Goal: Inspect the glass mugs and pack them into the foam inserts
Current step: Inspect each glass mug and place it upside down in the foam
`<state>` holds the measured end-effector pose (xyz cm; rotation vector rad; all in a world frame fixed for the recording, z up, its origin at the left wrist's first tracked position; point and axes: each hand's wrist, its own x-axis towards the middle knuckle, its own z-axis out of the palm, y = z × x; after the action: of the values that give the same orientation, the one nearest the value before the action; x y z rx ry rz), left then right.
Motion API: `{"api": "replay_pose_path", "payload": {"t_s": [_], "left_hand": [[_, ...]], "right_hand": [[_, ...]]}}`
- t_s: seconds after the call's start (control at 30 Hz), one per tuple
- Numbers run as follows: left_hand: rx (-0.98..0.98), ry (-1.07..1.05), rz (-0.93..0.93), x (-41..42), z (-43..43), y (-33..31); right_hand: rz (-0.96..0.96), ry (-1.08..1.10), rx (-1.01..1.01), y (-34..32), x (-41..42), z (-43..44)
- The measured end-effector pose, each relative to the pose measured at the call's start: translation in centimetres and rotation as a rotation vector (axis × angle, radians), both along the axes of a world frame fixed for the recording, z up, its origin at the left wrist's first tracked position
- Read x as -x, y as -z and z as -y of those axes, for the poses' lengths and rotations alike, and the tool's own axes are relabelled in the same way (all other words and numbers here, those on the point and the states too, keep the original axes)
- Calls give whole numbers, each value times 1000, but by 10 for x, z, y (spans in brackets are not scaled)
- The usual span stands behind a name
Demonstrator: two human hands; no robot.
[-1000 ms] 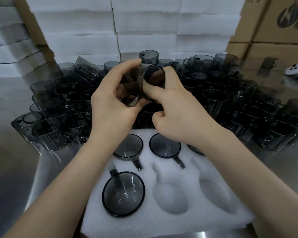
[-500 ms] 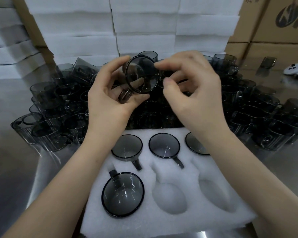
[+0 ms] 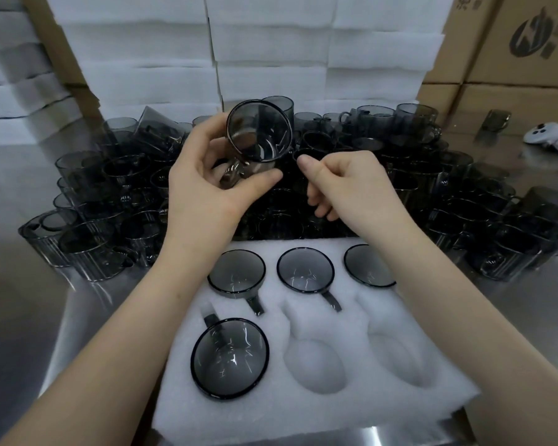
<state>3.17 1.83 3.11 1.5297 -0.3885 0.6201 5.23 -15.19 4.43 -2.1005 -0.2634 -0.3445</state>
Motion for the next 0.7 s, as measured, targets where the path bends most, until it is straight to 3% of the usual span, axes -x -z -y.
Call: {"api": "replay_pose_path", "payload": {"t_s": [0.07,0.23,0.3,0.5,0.7], "left_hand": [[-6,-1,-15,2,1,0],[-47,-49,-79,4,4,-3],[-59,-34,-74,6,6,-5],[-454,-91,-63,9,8,-3],[-487,-180,-36,11,14,-4]], "right_hand": [[10,-39,-55,-2,1,0],[-103,-381,-465,-5,6,-6],[-111,-476,-516,-5,8,-11],[-34,-454,-417,-2,8,-15],[62,-343,-208,-1,11,-17]]}}
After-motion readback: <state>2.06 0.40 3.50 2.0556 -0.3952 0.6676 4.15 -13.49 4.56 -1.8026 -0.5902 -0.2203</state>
